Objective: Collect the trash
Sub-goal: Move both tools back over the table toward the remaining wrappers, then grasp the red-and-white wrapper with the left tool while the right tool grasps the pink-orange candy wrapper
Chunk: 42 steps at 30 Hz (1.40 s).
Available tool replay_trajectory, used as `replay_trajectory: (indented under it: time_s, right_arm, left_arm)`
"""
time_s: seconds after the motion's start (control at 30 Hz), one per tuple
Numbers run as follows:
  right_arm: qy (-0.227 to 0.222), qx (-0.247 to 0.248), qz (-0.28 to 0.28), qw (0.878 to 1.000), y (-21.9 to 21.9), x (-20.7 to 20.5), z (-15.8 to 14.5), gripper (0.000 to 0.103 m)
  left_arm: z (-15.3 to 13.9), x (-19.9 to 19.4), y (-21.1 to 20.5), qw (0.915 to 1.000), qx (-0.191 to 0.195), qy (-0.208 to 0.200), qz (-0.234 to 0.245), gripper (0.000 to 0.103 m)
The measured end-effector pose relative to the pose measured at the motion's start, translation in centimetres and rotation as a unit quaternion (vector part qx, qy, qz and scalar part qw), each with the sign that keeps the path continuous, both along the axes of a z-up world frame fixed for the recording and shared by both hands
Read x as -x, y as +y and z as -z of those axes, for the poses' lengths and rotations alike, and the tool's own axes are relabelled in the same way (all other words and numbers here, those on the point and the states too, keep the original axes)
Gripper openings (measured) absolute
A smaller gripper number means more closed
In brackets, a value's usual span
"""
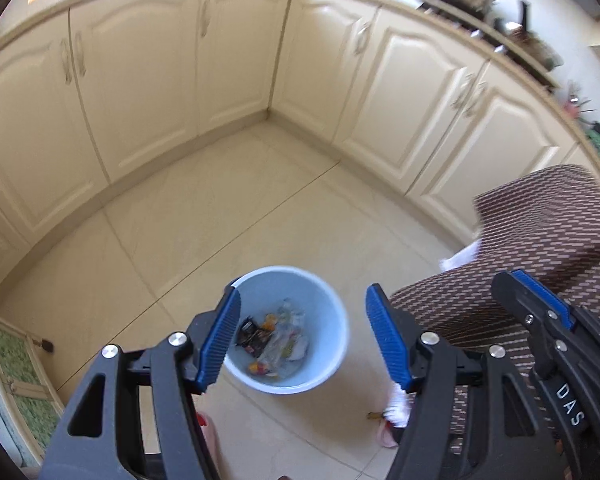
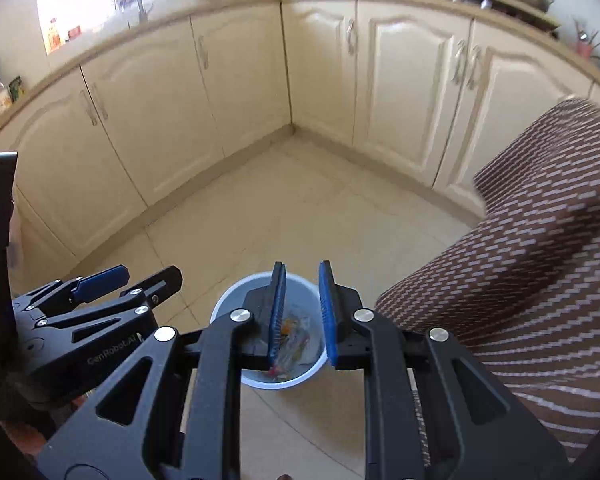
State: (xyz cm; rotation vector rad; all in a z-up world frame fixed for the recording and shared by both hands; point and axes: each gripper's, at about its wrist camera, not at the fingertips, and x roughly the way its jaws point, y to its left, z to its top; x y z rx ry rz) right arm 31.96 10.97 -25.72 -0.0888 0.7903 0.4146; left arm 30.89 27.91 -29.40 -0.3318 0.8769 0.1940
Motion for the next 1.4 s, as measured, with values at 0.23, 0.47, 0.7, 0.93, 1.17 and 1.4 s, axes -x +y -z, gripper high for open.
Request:
replay_trajectory:
  time_s: [0.23, 0.47, 0.7, 0.93, 1.17, 1.4]
  right_arm:
    - [-0.089, -0.032, 0.047, 0.994, -7.6, 6.1, -8.3, 0.050]
    - [-0.143, -0.057, 0.123, 0.980, -17.1, 11.4, -13.0, 0.052]
    - [-0.152, -0.065, 0.221, 0.961, -27.7, 14.2, -13.6, 0.054]
    - [-0.134, -0.080, 0.274, 0.949, -35.4, 13.2, -13.4, 0.060]
    - [-0.129, -0.100, 0.292, 0.942, -39.1, 11.7, -13.2, 0.064]
    - [-0.104, -0.118, 0.292, 0.943, -40.3, 9.7, -13.2, 0.066]
  left_arm:
    - [-7.8, 3.0, -7.9, 0.9953, -0.026, -0.070, 0.062, 0.066]
    - [-13.4, 4.7, -17.5, 0.9812, -0.044, -0.111, 0.151, 0.069]
    - [-14.9, 3.6, -26.7, 0.9665, -0.037, -0.106, 0.231, 0.069]
    - [-14.4, 1.6, -35.1, 0.9570, -0.047, -0.078, 0.276, 0.069]
    - [-12.5, -2.5, -40.7, 0.9542, -0.046, -0.025, 0.294, 0.069]
    - [-11.7, -5.5, -42.3, 0.9598, -0.047, -0.005, 0.277, 0.069]
